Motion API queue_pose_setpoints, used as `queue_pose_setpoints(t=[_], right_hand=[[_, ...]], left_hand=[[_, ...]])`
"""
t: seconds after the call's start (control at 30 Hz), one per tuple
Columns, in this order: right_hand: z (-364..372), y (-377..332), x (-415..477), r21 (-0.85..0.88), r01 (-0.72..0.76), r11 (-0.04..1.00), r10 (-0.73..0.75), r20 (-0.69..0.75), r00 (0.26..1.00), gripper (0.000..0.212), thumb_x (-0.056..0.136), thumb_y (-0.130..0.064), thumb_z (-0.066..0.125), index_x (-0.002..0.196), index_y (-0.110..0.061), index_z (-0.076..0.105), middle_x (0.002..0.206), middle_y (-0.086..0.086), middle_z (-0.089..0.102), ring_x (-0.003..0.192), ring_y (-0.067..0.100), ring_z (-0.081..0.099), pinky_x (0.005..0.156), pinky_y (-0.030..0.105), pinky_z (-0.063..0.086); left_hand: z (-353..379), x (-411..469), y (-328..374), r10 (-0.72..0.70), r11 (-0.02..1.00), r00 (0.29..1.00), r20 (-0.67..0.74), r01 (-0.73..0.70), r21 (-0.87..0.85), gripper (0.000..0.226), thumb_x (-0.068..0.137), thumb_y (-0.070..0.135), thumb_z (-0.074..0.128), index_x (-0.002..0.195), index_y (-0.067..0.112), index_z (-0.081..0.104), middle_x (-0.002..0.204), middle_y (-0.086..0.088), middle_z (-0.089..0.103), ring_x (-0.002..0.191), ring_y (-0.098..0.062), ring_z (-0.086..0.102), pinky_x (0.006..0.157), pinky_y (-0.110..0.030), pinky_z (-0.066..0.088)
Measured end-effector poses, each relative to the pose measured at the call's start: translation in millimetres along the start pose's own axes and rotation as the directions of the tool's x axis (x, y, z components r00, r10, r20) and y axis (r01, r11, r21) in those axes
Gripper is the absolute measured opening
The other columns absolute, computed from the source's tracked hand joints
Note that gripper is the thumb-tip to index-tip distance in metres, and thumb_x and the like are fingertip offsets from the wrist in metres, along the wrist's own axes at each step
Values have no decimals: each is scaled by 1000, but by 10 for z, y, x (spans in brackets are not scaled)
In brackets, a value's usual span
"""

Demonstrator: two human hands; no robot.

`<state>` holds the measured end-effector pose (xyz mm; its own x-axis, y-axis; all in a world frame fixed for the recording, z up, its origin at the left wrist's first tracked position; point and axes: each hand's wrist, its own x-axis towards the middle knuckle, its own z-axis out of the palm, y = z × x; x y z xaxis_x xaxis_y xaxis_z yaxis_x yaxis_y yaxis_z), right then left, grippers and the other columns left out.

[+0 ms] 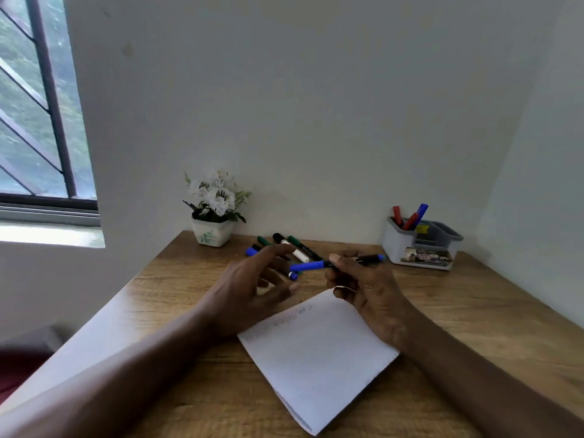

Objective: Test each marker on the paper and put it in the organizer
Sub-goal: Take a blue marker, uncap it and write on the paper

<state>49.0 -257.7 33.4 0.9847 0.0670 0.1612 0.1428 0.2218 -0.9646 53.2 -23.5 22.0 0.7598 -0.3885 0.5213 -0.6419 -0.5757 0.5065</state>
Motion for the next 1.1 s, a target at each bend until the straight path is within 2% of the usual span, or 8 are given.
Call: queue_pose_setpoints(t=[0.23,0.37,0.5,0.6,0.7,0.8,0.93,1.1], right_hand=[[46,59,-8,-218,-15,976,37,97,995,41,77,-43,73,94,-6,76,77,10,76,69,18,69,63,26,54],[52,57,31,-245,-54,968,82,105,991,27,94,-31,66,95,-4,72,71,7,73,66,18,67,58,27,51],[42,64,47,-256,-77,964,104,95,990,26,96,-28,65,98,-2,70,69,6,71,64,16,66,56,27,51],[11,51,43,-184,-96,978,112,82,990,22,96,-25,65,89,-5,70,67,7,71,61,16,65,56,27,53],[-1,59,22,-131,-69,989,77,61,995,21,94,-24,68,79,-10,74,67,8,71,60,15,66,56,25,54],[-13,38,6,3,-75,997,75,13,997,17,91,-21,70,78,-12,76,67,8,70,59,15,65,54,26,53],[-36,-2,-13,68,-92,993,92,9,996,12,77,-24,78,76,-13,79,67,7,70,57,14,64,55,26,51],[-9,30,-18,-2,-72,997,72,8,997,19,88,-19,72,70,-14,79,63,7,68,56,16,62,57,28,49]], left_hand=[[174,-14,167,24,999,998,-58,-26,-32,28,89,43,73,115,35,69,82,19,71,64,4,63,55,-9,40],[218,2,144,-17,986,1000,-15,14,-166,11,94,27,71,104,24,73,77,8,72,59,-6,60,55,-31,49],[239,14,109,-25,953,998,53,39,-302,16,100,12,61,103,23,72,78,1,72,57,-11,61,53,-34,51],[241,2,38,1,971,996,89,20,-238,27,102,17,55,116,31,73,77,3,69,58,-25,60,51,-39,50],[266,12,-9,-6,975,998,70,22,-219,29,98,28,61,126,31,68,83,10,74,57,-2,58,51,-23,46],[195,36,-46,-80,976,997,13,81,-204,35,85,46,71,118,35,69,90,11,77,73,-2,69,66,-38,59],[18,16,-150,-84,995,995,-54,87,44,23,81,53,70,102,42,74,94,24,74,87,-1,70,78,-38,59],[-7,45,-184,-96,953,991,90,66,296,21,89,50,66,109,46,73,104,22,62,95,0,60,77,-25,50]])
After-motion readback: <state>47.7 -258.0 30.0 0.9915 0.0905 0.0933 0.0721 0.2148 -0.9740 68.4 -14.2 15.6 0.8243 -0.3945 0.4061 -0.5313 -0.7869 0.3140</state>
